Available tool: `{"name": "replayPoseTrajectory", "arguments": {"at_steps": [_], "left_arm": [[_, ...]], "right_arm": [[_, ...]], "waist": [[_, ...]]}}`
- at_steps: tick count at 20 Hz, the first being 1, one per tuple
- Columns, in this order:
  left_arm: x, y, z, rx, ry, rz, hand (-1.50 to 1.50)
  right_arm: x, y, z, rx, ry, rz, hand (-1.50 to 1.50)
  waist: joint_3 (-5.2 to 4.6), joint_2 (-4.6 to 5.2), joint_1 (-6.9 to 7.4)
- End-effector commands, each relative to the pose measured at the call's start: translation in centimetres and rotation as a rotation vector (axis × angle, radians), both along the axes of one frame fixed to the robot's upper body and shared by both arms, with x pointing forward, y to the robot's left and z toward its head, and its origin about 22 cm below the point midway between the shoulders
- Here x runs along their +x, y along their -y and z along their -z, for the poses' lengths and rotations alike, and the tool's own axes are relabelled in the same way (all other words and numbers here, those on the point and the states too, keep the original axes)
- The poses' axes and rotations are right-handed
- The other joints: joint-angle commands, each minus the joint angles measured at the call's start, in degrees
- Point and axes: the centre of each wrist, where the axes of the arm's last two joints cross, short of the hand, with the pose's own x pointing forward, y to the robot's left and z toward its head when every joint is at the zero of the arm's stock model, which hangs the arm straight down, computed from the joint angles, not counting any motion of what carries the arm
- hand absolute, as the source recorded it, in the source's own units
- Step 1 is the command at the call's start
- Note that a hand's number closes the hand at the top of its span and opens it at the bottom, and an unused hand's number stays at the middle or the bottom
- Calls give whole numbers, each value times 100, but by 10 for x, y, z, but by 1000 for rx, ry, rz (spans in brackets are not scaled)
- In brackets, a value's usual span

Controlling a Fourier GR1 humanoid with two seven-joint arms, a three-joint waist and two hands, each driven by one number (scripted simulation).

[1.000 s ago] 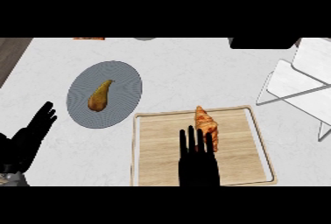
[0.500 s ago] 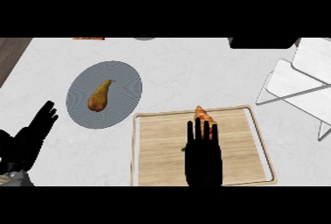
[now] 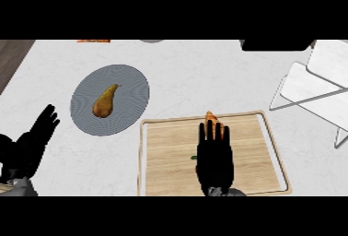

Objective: Pick the bell pepper from the tray and place it in the tiered shelf

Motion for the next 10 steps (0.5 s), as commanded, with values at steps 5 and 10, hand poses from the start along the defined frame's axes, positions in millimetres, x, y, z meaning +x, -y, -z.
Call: {"name": "replayPoseTrajectory", "arguments": {"at_steps": [5, 10], "left_arm": [[7, -8, 3, 1, -8, -18, 0], [-15, 4, 6, -4, -12, -23, 0]], "right_arm": [[4, 8, 29, 4, -31, 40, 150], [4, 17, 40, 29, -40, 1, 150]], "waist": [[-25, 7, -11], [-24, 3, 7]]}}
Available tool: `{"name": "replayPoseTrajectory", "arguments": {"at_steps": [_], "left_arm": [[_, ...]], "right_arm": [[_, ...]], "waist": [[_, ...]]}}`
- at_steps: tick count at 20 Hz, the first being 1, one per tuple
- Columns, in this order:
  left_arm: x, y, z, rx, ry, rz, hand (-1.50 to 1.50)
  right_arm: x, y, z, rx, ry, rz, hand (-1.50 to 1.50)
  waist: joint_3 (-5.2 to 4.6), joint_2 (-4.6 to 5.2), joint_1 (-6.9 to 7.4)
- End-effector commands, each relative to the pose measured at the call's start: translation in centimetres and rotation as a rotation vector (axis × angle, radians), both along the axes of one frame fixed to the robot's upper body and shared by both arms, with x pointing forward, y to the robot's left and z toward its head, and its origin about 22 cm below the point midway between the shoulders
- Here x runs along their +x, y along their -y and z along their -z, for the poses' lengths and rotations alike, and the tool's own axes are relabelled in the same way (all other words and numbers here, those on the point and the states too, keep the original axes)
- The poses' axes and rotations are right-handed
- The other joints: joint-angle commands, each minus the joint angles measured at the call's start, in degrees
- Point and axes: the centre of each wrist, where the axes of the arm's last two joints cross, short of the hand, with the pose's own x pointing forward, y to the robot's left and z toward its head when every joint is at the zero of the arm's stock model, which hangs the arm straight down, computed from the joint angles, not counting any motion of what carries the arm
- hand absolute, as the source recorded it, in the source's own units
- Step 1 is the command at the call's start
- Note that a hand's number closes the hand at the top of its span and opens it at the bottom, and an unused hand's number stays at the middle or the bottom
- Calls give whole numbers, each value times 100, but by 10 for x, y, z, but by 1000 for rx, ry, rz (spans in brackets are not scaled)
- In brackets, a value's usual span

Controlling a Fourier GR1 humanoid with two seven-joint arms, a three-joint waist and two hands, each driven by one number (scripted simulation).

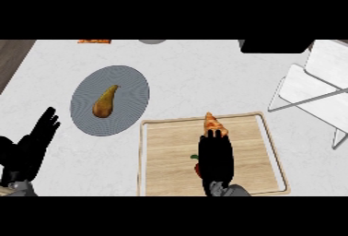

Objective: Pick the bell pepper from the tray and place it in the tiered shelf

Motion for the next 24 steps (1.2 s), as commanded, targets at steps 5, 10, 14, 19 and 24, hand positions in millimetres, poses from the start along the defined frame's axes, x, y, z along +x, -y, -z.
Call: {"name": "replayPoseTrajectory", "arguments": {"at_steps": [5, 10, 14, 19, 24], "left_arm": [[4, -11, -11, 12, 0, -2, 0], [5, -5, -8, 7, 13, -4, 0], [-1, -9, -3, 9, -7, -29, 0], [-2, -10, -7, 18, 3, -18, 0], [2, -6, -10, 3, -18, -22, 0]], "right_arm": [[-17, -10, 19, -56, 6, -63, 150], [-11, -6, -3, -53, 133, -99, 150], [28, 99, -33, 122, 198, 115, 150], [43, 161, -50, 249, 254, 228, 150], [12, 146, -82, 308, 353, 259, 150]], "waist": [[34, 76, -5], [34, 75, -11], [36, 85, -100], [36, 78, -42], [34, 65, -60]]}}
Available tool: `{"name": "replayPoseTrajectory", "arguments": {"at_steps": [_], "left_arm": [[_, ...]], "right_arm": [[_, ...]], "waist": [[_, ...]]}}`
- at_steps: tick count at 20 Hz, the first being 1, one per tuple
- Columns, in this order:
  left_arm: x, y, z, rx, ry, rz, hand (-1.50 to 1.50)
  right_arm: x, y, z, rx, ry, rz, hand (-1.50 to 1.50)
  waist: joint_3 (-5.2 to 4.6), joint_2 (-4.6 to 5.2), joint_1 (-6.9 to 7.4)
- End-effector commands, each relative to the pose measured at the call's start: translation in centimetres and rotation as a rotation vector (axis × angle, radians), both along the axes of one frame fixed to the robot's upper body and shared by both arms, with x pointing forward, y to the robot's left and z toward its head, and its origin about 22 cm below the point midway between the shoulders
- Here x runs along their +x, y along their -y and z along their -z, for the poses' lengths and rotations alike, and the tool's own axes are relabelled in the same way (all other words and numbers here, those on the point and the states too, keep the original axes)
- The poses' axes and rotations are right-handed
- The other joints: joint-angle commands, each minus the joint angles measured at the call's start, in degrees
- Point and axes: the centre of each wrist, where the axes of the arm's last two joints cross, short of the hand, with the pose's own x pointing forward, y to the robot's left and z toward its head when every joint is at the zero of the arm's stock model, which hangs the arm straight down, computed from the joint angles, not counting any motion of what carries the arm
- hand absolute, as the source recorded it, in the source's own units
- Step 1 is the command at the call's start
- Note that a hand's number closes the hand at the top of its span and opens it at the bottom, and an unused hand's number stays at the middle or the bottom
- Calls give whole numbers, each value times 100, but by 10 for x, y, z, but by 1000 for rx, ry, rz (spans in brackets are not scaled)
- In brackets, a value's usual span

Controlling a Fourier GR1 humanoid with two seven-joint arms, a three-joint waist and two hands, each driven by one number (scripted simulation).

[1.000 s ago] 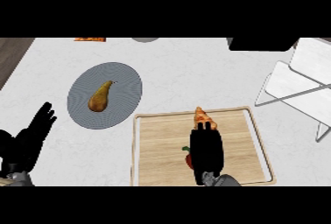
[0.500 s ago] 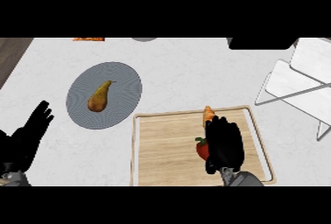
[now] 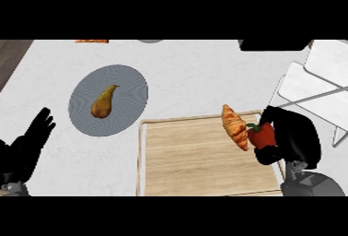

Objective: Pick the bell pepper from the tray and place it in the tiered shelf

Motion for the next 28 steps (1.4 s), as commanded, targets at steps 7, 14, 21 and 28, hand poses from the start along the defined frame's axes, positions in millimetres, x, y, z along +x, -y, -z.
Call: {"name": "replayPoseTrajectory", "arguments": {"at_steps": [7, 14, 21, 28], "left_arm": [[-11, 3, -1, 12, 1, 1, 0], [-5, -8, 2, 11, -10, 0, 0], [-4, 1, 5, 17, 8, -4, 0], [7, -8, -7, 6, -6, 4, 0]], "right_arm": [[-42, 37, -96, 275, 206, 71, 150], [-100, 38, -157, 367, 361, 113, 150], [-80, 46, -199, 353, 479, 124, 150], [-83, 61, -241, 156, 501, 261, 150]], "waist": [[1, -9, -5], [-6, -4, -31], [-5, -5, 9], [-8, -21, -39]]}}
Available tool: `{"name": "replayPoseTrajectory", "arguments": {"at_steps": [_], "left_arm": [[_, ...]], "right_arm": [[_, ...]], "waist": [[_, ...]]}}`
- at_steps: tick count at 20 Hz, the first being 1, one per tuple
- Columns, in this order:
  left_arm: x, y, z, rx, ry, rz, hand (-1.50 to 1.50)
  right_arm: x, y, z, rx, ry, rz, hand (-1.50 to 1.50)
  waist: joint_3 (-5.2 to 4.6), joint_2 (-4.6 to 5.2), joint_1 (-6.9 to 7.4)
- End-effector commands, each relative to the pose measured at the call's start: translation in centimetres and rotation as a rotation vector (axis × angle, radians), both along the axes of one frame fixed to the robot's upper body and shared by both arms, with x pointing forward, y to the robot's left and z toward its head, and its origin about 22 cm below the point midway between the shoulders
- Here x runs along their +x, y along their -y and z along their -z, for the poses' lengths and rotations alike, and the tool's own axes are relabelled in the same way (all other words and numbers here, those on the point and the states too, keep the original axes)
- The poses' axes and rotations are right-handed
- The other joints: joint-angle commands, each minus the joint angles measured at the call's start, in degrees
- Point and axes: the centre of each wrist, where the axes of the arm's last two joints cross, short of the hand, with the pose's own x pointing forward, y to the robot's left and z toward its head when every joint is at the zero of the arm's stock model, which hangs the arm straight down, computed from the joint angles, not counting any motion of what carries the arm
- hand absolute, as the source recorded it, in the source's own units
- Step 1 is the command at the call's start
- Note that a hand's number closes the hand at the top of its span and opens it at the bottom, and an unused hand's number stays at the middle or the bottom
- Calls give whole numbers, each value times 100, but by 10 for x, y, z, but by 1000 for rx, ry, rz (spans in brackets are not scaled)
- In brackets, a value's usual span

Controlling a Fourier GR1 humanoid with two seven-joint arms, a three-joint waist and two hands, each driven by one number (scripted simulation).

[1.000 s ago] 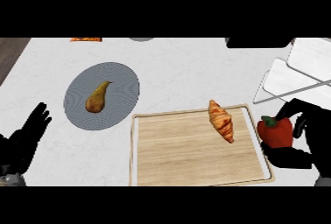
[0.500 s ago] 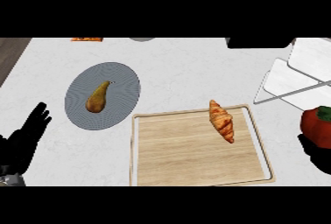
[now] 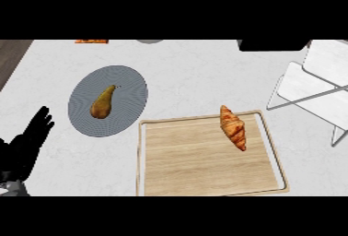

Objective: Pick the bell pepper from the tray and place it in the tiered shelf

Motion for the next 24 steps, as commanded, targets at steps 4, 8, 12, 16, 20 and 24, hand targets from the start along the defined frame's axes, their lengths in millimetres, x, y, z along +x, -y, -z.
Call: {"name": "replayPoseTrajectory", "arguments": {"at_steps": [4, 8, 12, 16, 20, 24], "left_arm": [[7, 3, -3, 12, -4, 6, 0], [-12, -2, 3, -7, -1, 23, 0], [-1, 6, 9, 2, -13, 17, 0], [2, 3, 4, -15, -13, 13, 0], [10, 16, -4, 0, 5, 16, 0], [-7, -5, -5, 8, 11, 21, 0]], "right_arm": [[6, 23, -37, -35, -66, 108, 150], [11, 28, -54, -68, -98, 121, 150], [35, 41, -60, -77, -99, 181, 150], [52, 57, -52, -107, -126, 207, 150], [79, 72, -32, -120, -118, 224, 150], [79, 110, -26, -94, -140, 226, 150]], "waist": [[1, 17, 41], [0, 6, 70], [0, 35, 97], [4, 39, 96], [6, 44, 110], [7, 34, 93]]}}
